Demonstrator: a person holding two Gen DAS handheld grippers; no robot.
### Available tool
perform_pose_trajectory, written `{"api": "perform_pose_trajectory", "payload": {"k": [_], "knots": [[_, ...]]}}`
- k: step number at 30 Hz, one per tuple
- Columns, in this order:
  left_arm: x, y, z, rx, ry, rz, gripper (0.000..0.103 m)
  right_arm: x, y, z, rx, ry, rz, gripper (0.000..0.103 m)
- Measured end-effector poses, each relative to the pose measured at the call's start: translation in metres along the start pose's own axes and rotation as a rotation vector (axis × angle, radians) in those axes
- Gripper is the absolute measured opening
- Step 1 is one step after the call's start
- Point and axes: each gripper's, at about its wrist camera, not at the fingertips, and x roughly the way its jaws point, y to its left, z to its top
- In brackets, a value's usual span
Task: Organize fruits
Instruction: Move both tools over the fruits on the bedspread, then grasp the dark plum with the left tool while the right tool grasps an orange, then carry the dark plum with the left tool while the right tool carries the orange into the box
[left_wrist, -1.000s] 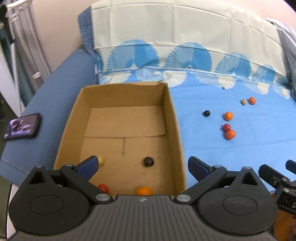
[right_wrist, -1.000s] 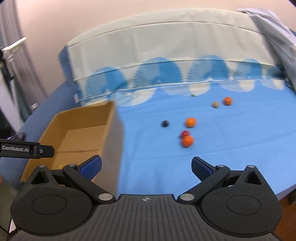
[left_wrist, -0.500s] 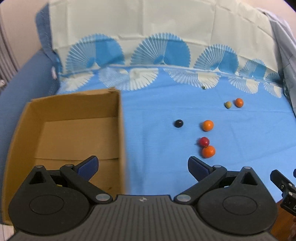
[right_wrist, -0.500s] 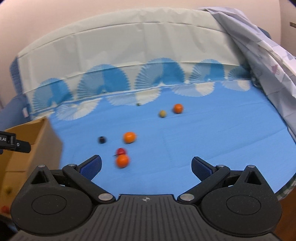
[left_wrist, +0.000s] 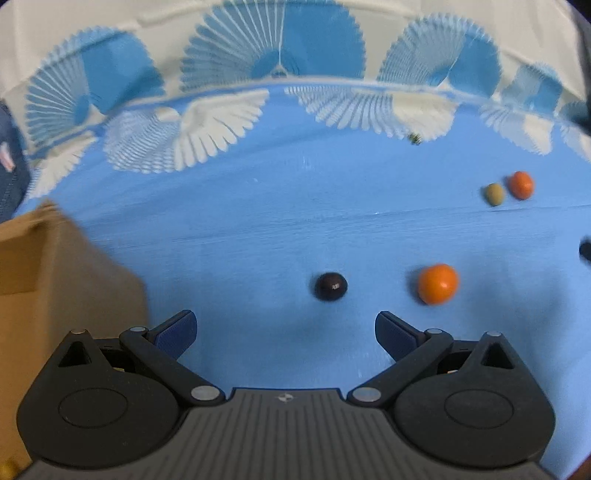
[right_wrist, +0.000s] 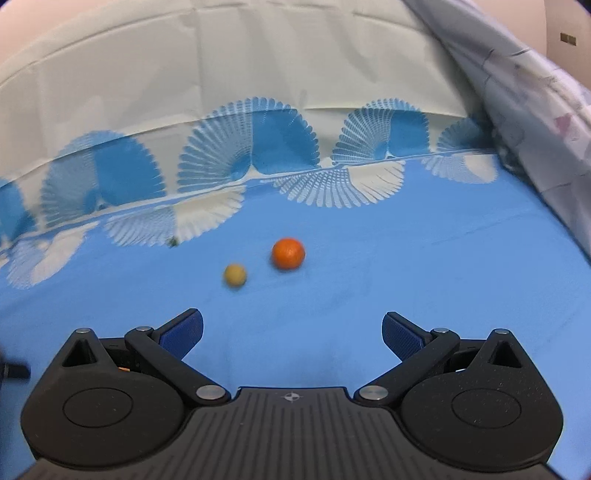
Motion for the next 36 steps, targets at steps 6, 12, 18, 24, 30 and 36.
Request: {"api": "perform_pose_trajectory", "payload": {"k": [6, 12, 18, 24, 30, 36], "knots": [[0.057, -0.008, 0.017, 0.018, 0.053, -0.019, 0.103, 0.104, -0.009, 0.022, -0.012, 0.022, -0.035, 0.102], [0.074, -0.008, 0.023, -0.007, 0.087, -0.042, 0.103, 0.161, -0.006, 0.022, -0.022, 0.043, -0.067, 0.102], [0.053, -0.014, 0.021, 0.041, 0.019, -0.114, 0.026, 0.15, 0.002, 0.017, -0.122, -0.043, 0.003, 0.038], [0.029, -0.011, 0.014, 0.027, -0.014, -0.134, 0.026, 0.127, 0.0, 0.018, -0.107, -0.043, -0.039, 0.038], [-0.036, -0.005, -0.004, 0.02, -0.074, -0.151, 0.026, 0.055, -0.006, 0.022, -0.053, -0.091, -0.013, 0.038], [-0.127, 0.016, -0.042, -0.002, -0.144, -0.145, 0.026, -0.055, 0.01, 0.02, -0.015, -0.142, 0.097, 0.038]]}}
